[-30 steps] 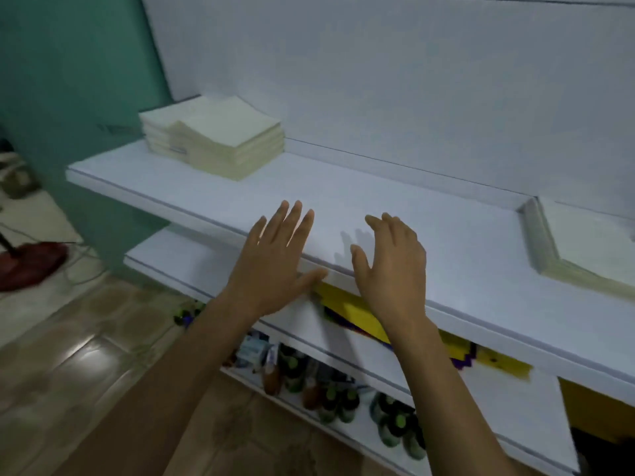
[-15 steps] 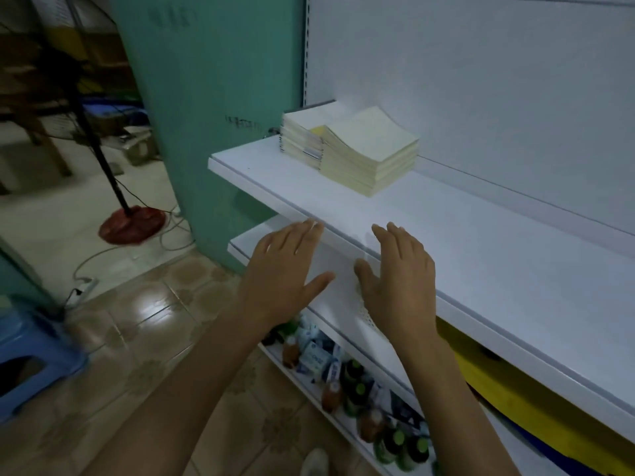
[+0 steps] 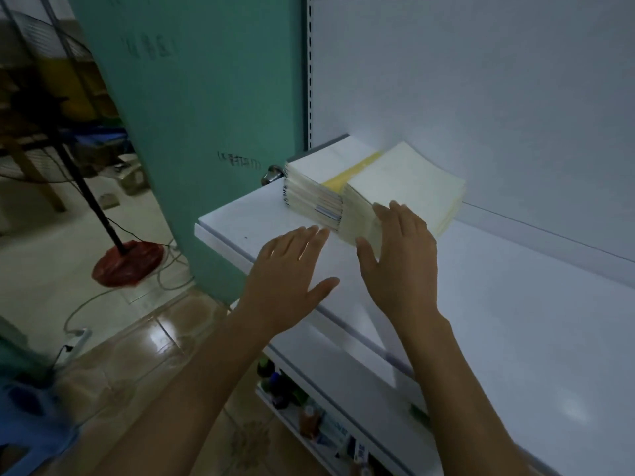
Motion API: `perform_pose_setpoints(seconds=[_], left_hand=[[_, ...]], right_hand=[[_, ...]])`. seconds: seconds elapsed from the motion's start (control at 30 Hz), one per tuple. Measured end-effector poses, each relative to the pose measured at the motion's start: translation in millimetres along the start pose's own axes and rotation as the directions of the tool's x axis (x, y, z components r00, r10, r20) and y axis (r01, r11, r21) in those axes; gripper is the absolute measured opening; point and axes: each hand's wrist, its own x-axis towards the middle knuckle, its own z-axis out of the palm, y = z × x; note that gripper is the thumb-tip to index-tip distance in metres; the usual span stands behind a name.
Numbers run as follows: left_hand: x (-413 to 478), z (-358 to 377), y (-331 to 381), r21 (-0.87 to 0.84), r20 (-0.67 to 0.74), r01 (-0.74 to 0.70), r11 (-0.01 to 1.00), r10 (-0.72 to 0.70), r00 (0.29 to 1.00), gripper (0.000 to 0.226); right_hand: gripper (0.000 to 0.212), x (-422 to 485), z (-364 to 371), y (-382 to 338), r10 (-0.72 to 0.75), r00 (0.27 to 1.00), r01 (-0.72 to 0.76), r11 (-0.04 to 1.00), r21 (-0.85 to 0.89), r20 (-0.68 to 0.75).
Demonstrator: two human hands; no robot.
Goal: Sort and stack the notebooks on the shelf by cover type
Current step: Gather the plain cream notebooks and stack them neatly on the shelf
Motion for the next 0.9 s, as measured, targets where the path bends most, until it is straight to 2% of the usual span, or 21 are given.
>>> perform_pose_setpoints(seconds=[0.17, 0.27, 0.33, 0.4, 0.47, 0.53, 0.63, 0.73, 0.77, 0.83, 0.9], left_hand=[[32, 21, -20, -0.074, 0.002, -0.047, 0.996, 0.048, 0.999, 0.073], [51, 29, -31, -0.18, 0.015, -0.057, 0.982, 0.061, 0.998, 0.073], [65, 35, -37, -0.351, 0.079, 0.013, 0.936, 0.016, 0.997, 0.071], [80, 40, -44, -0.557, 0.178, 0.121, 0.822, -0.024, 0.984, 0.061], [92, 47, -53, -0.716, 0.216, 0.18, 0.675, -0.031, 0.976, 0.045], [100, 56, -62, -0.789, 0.235, 0.206, 0.578, -0.025, 0.972, 0.033], [102, 71, -71, -0.852, 0.21, 0.198, 0.485, -0.031, 0.977, 0.027], [103, 76, -75, -0.909, 0.17, 0.161, 0.384, -0.011, 0.985, 0.012], [103, 76, -76, -0.92, 0.149, 0.134, 0.367, 0.013, 0.989, 0.011], [102, 74, -78, -0.959, 0.122, 0.105, 0.264, 0.048, 0.991, 0.015], [102, 68, -78, -0.981, 0.125, 0.112, 0.155, 0.074, 0.989, 0.031]], right_hand=[[0.062, 63, 10, 9, -0.049, 0.997, 0.054, 0.995, -0.087, 0.053], [0.07, 101, 9, 24, 0.083, 0.992, -0.073, 0.992, -0.106, 0.092], [0.073, 117, 14, 33, 0.197, 0.97, -0.183, 0.978, -0.103, 0.14], [0.074, 122, 23, 38, 0.257, 0.945, -0.222, 0.958, -0.179, 0.202], [0.074, 122, 32, 40, 0.274, 0.937, -0.216, 0.942, -0.257, 0.215], [0.072, 122, 35, 41, 0.274, 0.943, -0.217, 0.937, -0.275, 0.189], [0.07, 121, 35, 40, 0.267, 0.951, -0.214, 0.932, -0.293, 0.155], [0.08, 116, 31, 30, 0.282, 0.946, -0.225, 0.926, -0.303, 0.158], [0.085, 111, 31, 24, 0.286, 0.945, -0.229, 0.926, -0.299, 0.16], [0.096, 98, 30, 10, 0.301, 0.94, -0.248, 0.924, -0.291, 0.158], [0.099, 82, 32, -6, 0.31, 0.942, -0.261, 0.918, -0.3, 0.129]])
